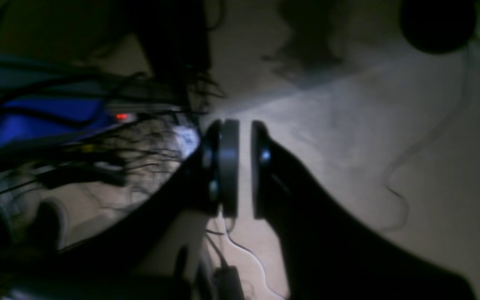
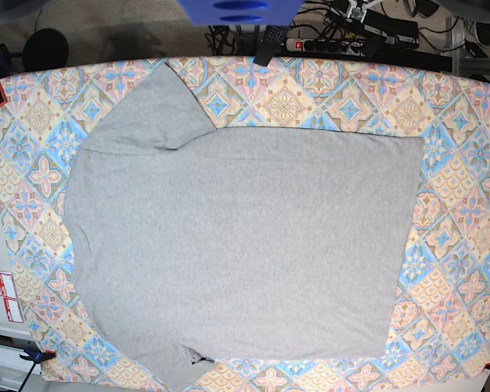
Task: Fold the T-shirt properly
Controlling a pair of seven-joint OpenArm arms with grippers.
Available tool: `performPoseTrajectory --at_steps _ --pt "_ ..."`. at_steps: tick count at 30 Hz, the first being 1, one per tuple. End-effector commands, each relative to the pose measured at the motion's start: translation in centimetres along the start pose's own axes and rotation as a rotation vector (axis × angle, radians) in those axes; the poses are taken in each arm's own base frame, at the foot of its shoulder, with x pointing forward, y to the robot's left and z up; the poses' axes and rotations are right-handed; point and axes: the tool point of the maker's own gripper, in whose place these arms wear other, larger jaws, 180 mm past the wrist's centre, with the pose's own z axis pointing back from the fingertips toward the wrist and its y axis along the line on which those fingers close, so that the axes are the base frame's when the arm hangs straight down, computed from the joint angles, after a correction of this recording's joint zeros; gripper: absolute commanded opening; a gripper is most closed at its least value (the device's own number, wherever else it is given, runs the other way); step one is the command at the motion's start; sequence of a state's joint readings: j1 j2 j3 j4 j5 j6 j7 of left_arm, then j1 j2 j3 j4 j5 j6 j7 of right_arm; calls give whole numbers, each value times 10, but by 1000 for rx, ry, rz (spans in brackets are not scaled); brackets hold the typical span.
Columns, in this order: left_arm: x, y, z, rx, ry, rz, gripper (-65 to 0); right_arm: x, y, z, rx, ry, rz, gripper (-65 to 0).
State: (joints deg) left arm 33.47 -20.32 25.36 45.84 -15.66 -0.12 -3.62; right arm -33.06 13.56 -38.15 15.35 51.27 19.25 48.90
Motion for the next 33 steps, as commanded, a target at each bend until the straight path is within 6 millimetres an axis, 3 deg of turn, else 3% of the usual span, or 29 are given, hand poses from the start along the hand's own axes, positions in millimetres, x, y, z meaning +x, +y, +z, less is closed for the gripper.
performPoseTrajectory --at_steps 1,6,10,17,25,30,33 --pt "0 -2 8 -11 -20 -2 -650 15 -12 6 -16 -63 3 -600" --pt "23 -11 30 -40 -113 14 -650 33 -9 15 16 -159 -12 -601" --pt "47 -2 50 -7 -202 65 -650 31 -8 21 19 -163 -20 -601" --pt "76 -1 79 -2 -304 96 -650 52 -2 41 32 -321 -52 -601" --pt "104 -11 93 -29 -382 95 -650 82 10 41 134 -417 -122 -599" --pt "126 -17 104 -48 -441 98 -650 119 22 34 203 -527 -162 -599" --pt "129 -17 104 -48 -450 98 -650 127 23 42 220 -554 -149 -599"
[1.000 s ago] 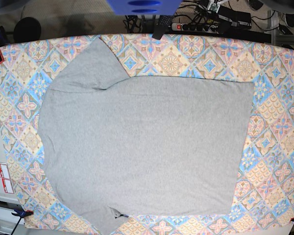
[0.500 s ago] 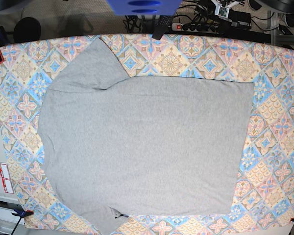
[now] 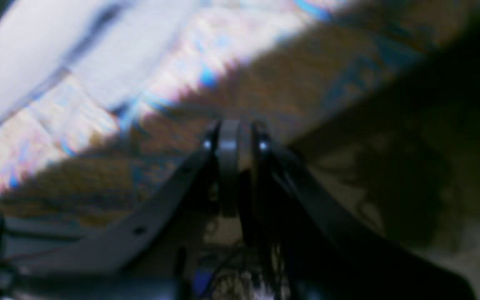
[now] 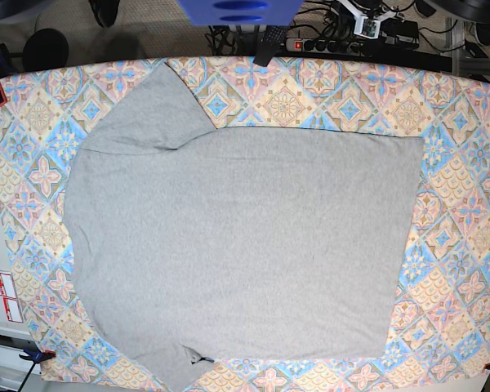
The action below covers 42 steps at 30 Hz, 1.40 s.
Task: Fold the T-shirt properly
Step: 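Lower both grippers to the shirt's shoulder edge corners and grasp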
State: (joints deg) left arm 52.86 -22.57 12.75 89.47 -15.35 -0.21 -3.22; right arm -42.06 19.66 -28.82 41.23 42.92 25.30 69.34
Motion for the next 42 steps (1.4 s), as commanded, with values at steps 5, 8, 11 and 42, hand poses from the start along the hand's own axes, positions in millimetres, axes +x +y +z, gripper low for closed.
performPoseTrajectory --at_steps 5,8,11,42 --pt "3 1 3 1 -16 -4 -650 46 -13 8 -17 -121 56 -599" --pt "4 1 2 1 -19 -3 -650 68 -21 9 -26 -172 103 -599" --pt "9 1 -1 2 -31 -5 -650 69 -26 0 -23 -130 140 -599" --pt "58 34 -29 145 -154 -25 -650 75 52 -110 75 117 469 -599"
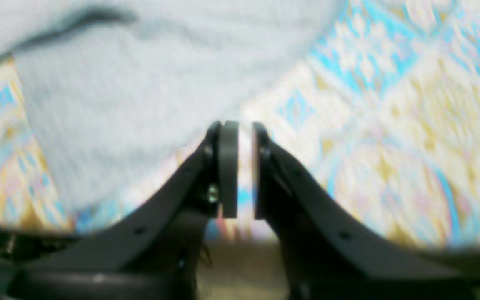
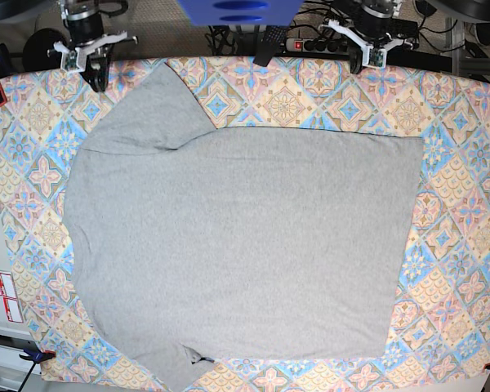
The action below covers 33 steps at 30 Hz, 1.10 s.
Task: Fold the T-shirt properly
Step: 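Lower both grippers to the shirt's shoulder edge corners and grasp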
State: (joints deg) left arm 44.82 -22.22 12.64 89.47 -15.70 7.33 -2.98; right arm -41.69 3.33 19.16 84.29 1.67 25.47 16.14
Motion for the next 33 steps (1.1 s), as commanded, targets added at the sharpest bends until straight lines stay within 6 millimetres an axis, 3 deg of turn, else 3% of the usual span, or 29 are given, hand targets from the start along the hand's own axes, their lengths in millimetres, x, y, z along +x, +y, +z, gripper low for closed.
performPoseTrajectory --at_steps 1,11,16,20,25,29,33 --pt "7 1 1 0 -28 -3 -650 8 -4 3 -5 -28 4 -599" --pt "33 6 -17 11 -96 -3 -650 3 -4 -12 -2 29 5 -599" --pt "46 33 -21 80 -124 71 -650 1 -3 -16 -2 51 5 -599" --pt "67 53 -23 122 -152 190 -649 0 5 -19 19 57 1 -600" --pt "82 88 -27 186 -119 368 -556 -1 14 -21 43 59 -3 -600" --pt "88 104 -33 192 -90 517 -532 2 17 -26 51 47 -3 -600" --pt "101 104 -41 160 -115 631 -530 3 16 -26 49 47 -3 -600"
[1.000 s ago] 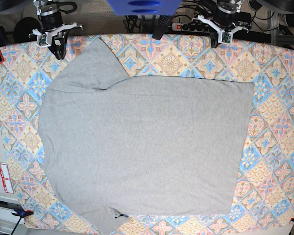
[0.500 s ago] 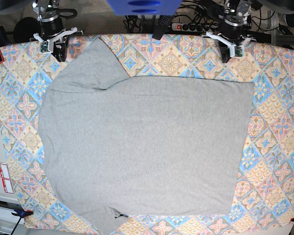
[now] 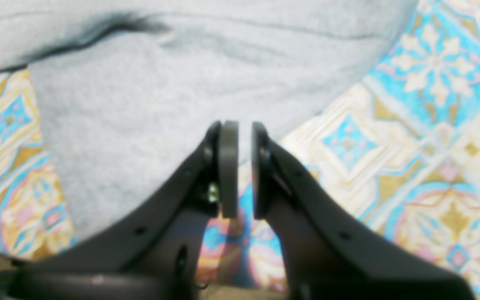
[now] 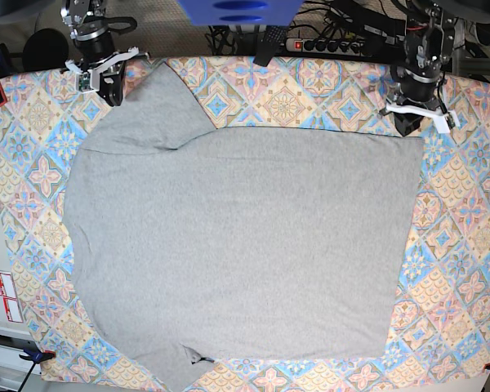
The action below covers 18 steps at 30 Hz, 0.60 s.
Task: Fold the T-shirt properly
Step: 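Lower both grippers to the shirt's shoulder edge corners and grasp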
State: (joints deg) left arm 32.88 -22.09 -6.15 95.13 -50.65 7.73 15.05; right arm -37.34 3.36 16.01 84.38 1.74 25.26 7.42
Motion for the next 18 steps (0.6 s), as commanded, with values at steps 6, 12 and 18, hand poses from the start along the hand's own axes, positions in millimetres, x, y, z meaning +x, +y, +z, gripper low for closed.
performPoseTrajectory --at_steps 6,12,18 --pt "10 -13 -5 -45 2 84 -432 10 -3 3 -1 -38 5 -600" --pt "0 1 -19 -8 57 197 -389 22 -1 3 3 -65 20 -599" --pt "-3 11 -29 18 68 257 -389 19 -1 1 6 -8 34 -600"
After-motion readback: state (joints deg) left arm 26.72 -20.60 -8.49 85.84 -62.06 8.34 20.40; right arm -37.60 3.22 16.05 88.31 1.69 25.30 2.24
